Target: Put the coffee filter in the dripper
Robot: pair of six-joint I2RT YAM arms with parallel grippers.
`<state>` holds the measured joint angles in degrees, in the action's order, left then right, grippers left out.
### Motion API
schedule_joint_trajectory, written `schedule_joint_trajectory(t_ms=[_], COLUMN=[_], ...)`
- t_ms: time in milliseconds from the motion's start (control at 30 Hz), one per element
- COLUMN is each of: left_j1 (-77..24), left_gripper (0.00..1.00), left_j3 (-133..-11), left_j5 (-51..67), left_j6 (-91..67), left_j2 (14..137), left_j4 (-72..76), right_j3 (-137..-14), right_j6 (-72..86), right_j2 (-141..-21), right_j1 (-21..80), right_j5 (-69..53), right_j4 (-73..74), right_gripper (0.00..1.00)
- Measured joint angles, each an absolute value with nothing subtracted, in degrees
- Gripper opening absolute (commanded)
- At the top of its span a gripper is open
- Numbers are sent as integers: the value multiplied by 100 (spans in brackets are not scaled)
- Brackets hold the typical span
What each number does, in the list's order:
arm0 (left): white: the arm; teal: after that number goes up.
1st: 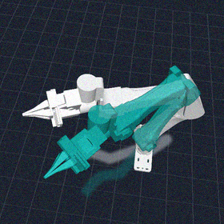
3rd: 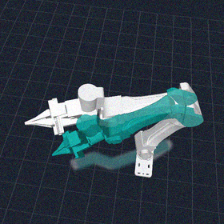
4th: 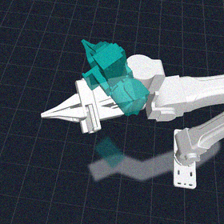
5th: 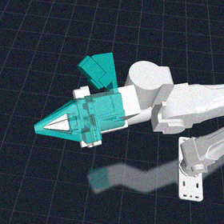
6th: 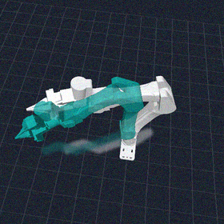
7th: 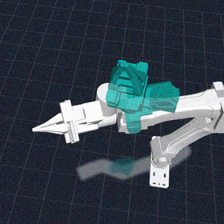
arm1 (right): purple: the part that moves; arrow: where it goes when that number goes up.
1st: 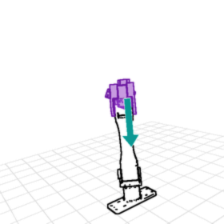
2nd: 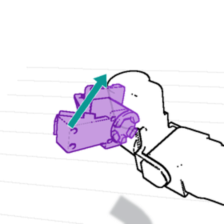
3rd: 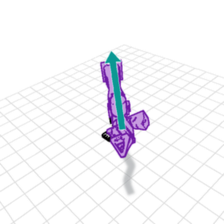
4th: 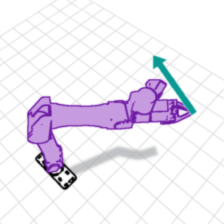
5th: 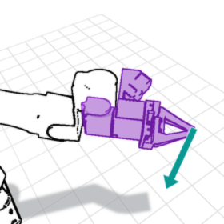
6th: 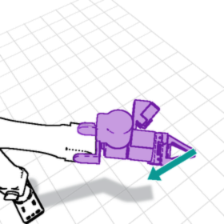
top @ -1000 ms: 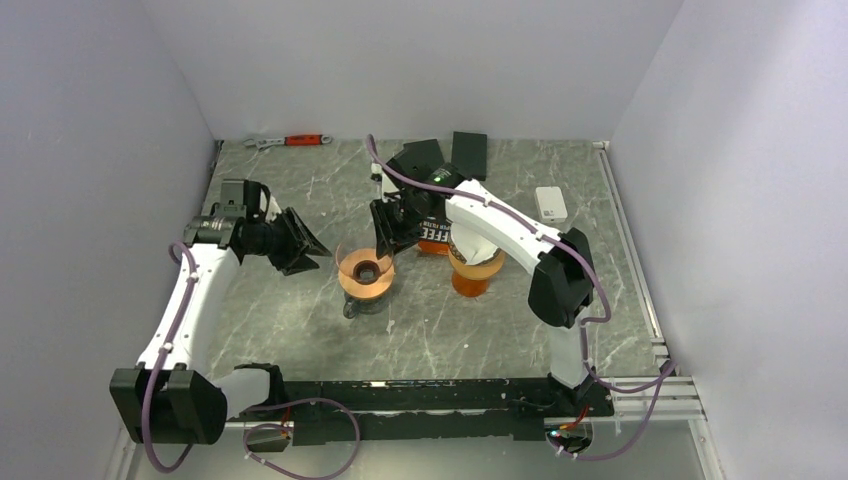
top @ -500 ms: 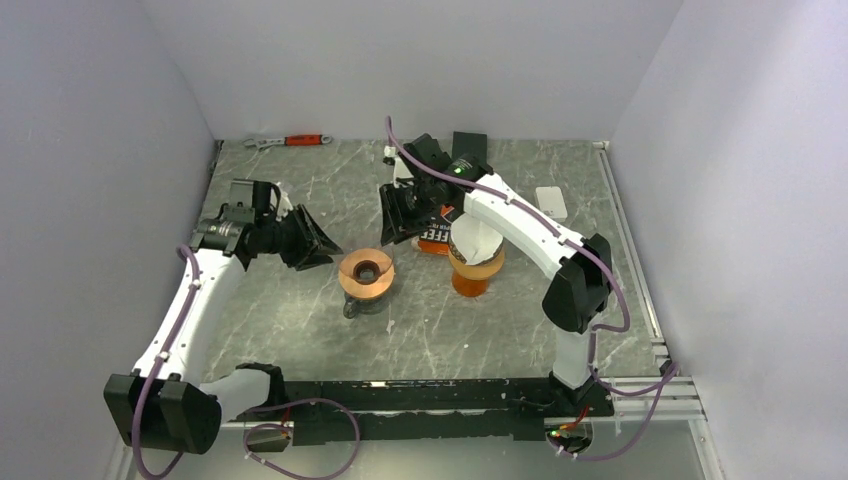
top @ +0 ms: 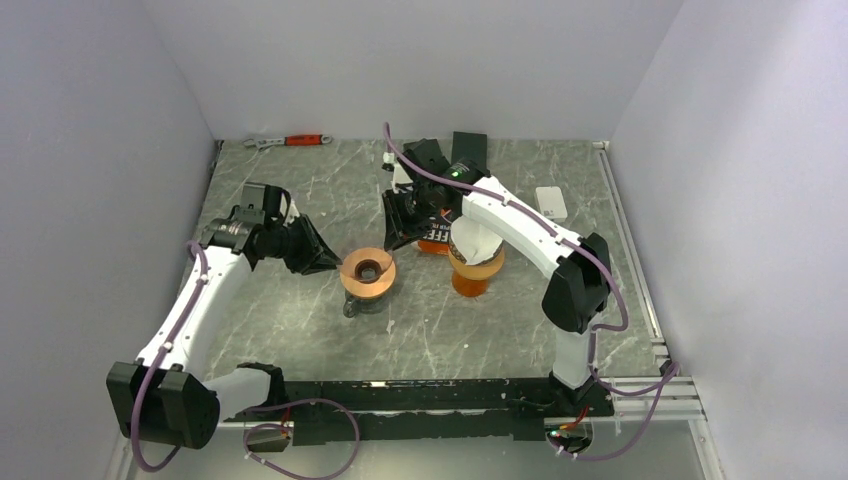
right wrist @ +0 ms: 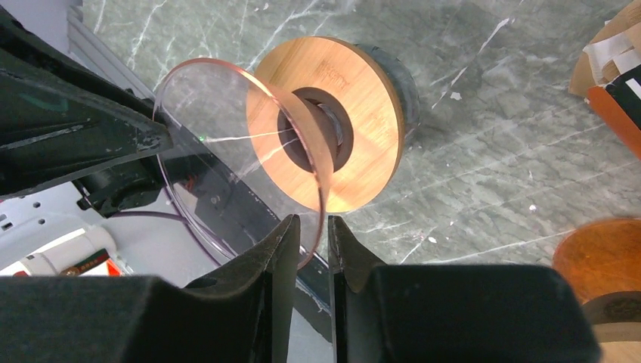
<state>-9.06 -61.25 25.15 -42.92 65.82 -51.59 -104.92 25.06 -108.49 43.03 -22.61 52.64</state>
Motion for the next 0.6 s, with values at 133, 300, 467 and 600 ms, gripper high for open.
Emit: schedule_joint_trajectory(t_ms=[133,300,467,600], left_j1=[-917,-921,-937,-965], left_gripper=[22,19,18,18], left_j3=[-6093,-6084,-6073,-6073], left_j5=[2425,2405,2410,2412], left_j6=[-4292,-4285,-4285,-4285], left_j2=[6678,6726,6735,6737], left_j4=[-5170,-5166,-5124,-5076], right_j3=[-10492,-10460,-10429,-10416], right_j6=[2506,2506,2508,2506], right_j2=[-10849,-10849,-10849,-10849], right_j1=[4305,4305,4305,4305], right_j5=[-2261,-2285,-2305,-2303], right_j4=[5264,5236,5210,5201], right_gripper=[23,23,17,14])
